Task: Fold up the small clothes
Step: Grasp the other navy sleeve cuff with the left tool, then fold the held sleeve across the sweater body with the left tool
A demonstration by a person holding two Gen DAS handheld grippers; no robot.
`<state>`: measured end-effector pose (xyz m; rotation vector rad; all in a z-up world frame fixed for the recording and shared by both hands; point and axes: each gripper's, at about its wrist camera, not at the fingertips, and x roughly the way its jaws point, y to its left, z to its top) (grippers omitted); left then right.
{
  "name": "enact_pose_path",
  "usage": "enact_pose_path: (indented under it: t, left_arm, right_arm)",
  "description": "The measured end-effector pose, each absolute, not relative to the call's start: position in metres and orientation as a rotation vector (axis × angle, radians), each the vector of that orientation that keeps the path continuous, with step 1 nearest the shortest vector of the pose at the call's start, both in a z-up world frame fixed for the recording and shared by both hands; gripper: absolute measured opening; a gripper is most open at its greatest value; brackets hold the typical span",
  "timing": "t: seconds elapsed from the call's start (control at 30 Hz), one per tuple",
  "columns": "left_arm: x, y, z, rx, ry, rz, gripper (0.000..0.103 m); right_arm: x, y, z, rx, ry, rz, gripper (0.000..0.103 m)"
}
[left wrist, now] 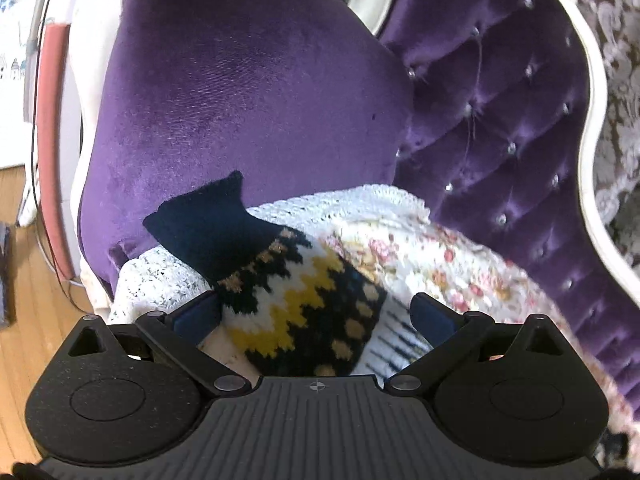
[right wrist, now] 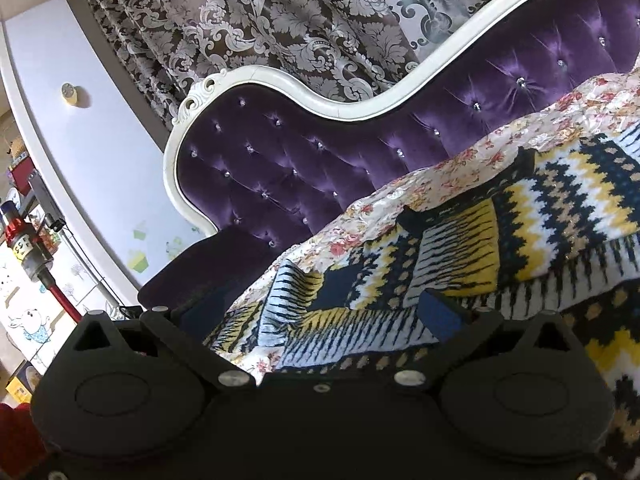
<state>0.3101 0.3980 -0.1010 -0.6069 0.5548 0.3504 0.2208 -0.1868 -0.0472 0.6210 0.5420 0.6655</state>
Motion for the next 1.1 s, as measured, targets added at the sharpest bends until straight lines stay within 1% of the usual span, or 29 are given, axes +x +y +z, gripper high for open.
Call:
enact_pose_path:
  t: [0.03, 0.07, 0.1, 0.13, 0.17, 0.23, 0.27, 0.3, 0.33, 0.47, 0.63, 0.8, 0.93, 1.1]
  left_arm:
    - [0.309, 0.4, -0.1, -0.627, 0.552, 0.352, 0.096]
    - [0.308, 0.401, -0.099, -0.639, 0.545, 0.353, 0.085]
    - [0.308, 0.401, -0.097, -0.642, 0.544, 0.359, 0.057]
    - [0.311, 0.402, -0.097, -0.643, 0.557, 0.363, 0.034]
    - [0.314, 0.402, -0.098, -0.648, 0.582, 0.367, 0.03]
    - [0.316, 0.399, -0.097, -0.632, 0.592, 0.368, 0.026]
    - [0.318, 0.398, -0.097, -0.631, 0.598, 0.351, 0.022]
    - [0.32, 0.396, -0.097, -0.631, 0.605, 0.332, 0.012]
    - [0.321, 0.392, -0.096, -0.621, 0.609, 0.328, 0.009]
    - [0.316, 0.372, -0.079, -0.587, 0.55, 0.31, 0.008]
    - [0.308, 0.341, -0.034, -0.541, 0.488, 0.223, 0.008]
    - [0.3, 0.289, 0.023, -0.481, 0.419, 0.106, 0.008]
    - [0.3, 0.245, 0.056, -0.456, 0.389, 0.012, 0.008]
    - [0.306, 0.182, 0.089, -0.427, 0.363, -0.112, 0.008]
  right_arm:
    - [0.222, -0.188, -0.048, 0.624, 0.547, 0.662, 0.103]
    - [0.222, -0.188, -0.049, 0.629, 0.551, 0.658, 0.103]
    - [0.223, -0.189, -0.05, 0.633, 0.555, 0.653, 0.103]
    - [0.223, -0.189, -0.051, 0.635, 0.557, 0.651, 0.103]
    - [0.223, -0.189, -0.052, 0.635, 0.556, 0.65, 0.103]
    - [0.223, -0.19, -0.052, 0.634, 0.553, 0.647, 0.103]
    - [0.223, -0.191, -0.051, 0.634, 0.553, 0.647, 0.103]
    - [0.224, -0.191, -0.051, 0.634, 0.553, 0.648, 0.103]
    - [0.224, -0.191, -0.051, 0.634, 0.552, 0.647, 0.103]
    - [0.227, -0.194, -0.053, 0.635, 0.547, 0.653, 0.103]
    - [0.231, -0.201, -0.051, 0.64, 0.546, 0.619, 0.103]
    - [0.231, -0.209, -0.043, 0.595, 0.507, 0.574, 0.103]
    - [0.236, -0.214, -0.037, 0.514, 0.49, 0.53, 0.103]
    - [0.245, -0.222, -0.031, 0.391, 0.522, 0.501, 0.103]
